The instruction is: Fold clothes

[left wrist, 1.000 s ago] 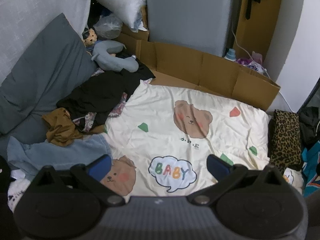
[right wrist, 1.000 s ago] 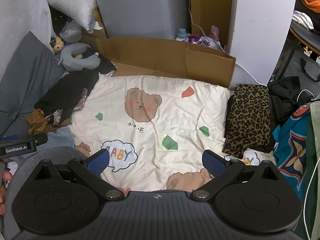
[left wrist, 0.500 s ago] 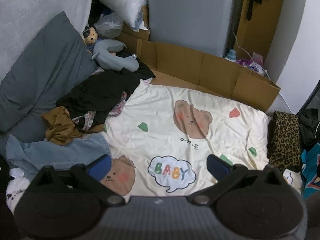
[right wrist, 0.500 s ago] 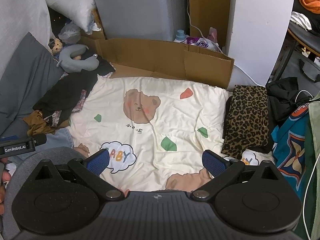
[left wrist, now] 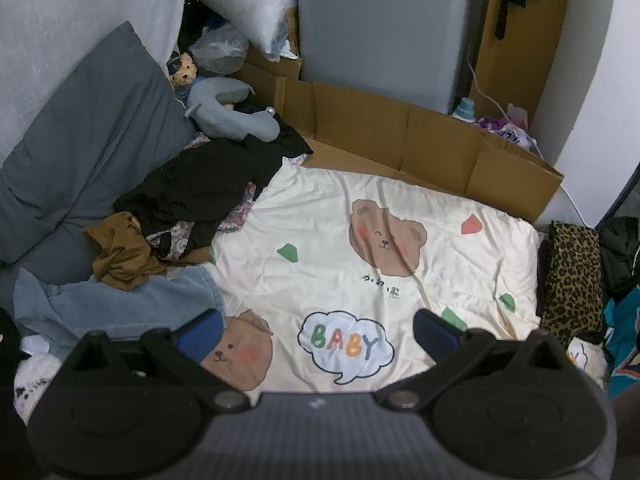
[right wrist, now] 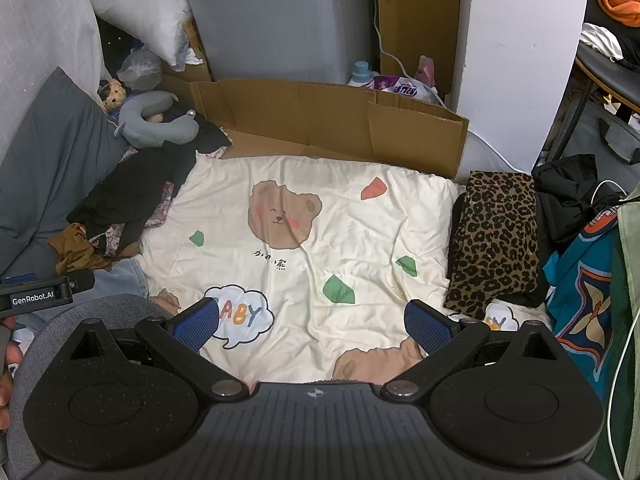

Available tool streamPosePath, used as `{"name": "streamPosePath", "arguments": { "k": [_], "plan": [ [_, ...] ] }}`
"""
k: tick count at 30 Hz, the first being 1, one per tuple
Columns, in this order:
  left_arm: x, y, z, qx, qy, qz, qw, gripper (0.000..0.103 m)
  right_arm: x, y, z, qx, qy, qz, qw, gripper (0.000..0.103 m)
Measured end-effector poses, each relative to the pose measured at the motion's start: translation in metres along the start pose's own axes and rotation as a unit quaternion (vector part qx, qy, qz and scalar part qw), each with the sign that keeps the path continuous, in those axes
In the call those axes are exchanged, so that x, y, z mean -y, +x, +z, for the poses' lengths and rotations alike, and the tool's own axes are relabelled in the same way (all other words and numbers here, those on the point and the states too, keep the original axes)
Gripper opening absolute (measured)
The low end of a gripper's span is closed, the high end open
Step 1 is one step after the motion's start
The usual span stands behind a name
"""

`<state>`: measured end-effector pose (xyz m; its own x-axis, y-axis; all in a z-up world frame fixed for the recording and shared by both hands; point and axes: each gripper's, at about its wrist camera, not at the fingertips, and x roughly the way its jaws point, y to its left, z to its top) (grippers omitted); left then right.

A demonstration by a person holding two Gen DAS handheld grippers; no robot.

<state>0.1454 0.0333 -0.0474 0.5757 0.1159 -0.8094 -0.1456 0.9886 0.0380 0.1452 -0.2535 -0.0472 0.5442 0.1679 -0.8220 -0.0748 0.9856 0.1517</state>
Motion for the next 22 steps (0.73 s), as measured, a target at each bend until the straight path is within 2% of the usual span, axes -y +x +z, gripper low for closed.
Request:
{"name": "streamPosePath", "arguments": {
  "k": [22],
  "plan": [
    [0.0016,-0.0001,-0.0014,-0.002,-0.002,0.007,1.0000,0.102,-0.0014,0.0004,-0.0003,-0.001,0.003,-0.001,1.000,0.102]
  ]
}}
